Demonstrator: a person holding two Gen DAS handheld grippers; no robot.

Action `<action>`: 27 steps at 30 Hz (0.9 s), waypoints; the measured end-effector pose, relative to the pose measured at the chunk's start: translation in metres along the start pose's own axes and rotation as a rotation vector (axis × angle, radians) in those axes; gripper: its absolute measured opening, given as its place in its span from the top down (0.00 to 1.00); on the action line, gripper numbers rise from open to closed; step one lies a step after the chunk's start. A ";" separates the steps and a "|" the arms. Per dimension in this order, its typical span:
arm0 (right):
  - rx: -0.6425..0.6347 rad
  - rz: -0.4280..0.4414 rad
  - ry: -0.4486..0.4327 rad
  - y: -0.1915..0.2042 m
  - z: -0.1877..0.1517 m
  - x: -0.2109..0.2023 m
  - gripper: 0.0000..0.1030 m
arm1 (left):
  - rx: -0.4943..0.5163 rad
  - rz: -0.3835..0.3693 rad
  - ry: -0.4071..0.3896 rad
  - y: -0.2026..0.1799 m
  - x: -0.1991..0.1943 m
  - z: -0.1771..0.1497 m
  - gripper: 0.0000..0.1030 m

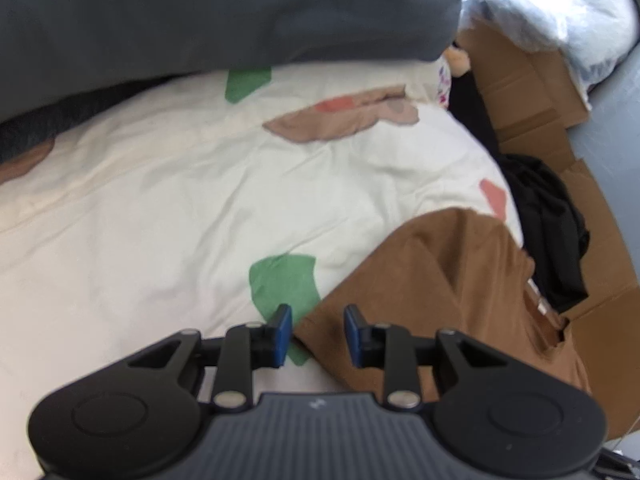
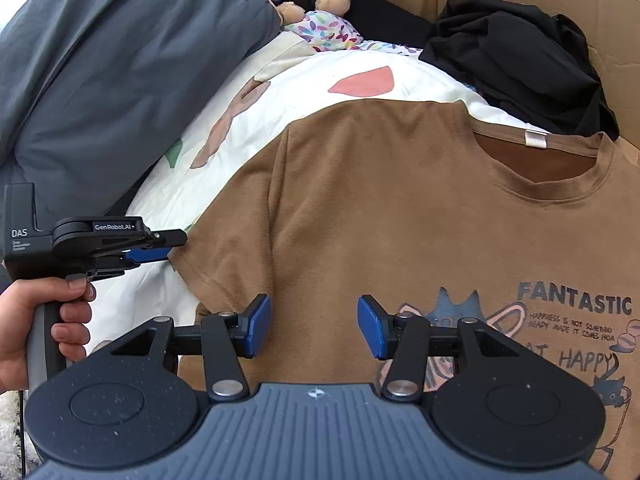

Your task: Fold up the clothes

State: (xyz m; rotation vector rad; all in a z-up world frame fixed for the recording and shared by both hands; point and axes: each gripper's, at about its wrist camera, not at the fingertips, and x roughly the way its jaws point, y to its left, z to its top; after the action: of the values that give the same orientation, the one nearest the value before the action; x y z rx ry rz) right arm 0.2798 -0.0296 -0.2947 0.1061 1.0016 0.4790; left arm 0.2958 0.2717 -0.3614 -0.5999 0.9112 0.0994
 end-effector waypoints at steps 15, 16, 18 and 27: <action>0.031 -0.006 -0.001 -0.006 0.002 -0.014 0.49 | 0.068 0.009 0.001 -0.006 -0.010 0.001 0.97; 0.030 -0.005 -0.004 -0.005 0.002 -0.016 0.49 | 0.083 -0.002 -0.001 -0.009 -0.015 0.002 0.97; 0.026 -0.003 -0.010 -0.002 0.004 -0.020 0.49 | 0.104 -0.033 -0.002 -0.017 -0.023 0.004 0.97; 0.001 0.009 -0.042 0.009 0.010 -0.035 0.49 | 0.149 -0.202 0.002 -0.065 -0.051 0.010 0.97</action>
State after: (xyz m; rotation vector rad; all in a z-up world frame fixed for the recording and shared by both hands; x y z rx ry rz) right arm 0.2694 -0.0353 -0.2588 0.1214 0.9609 0.4829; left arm 0.2923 0.2315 -0.2894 -0.5499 0.8471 -0.1498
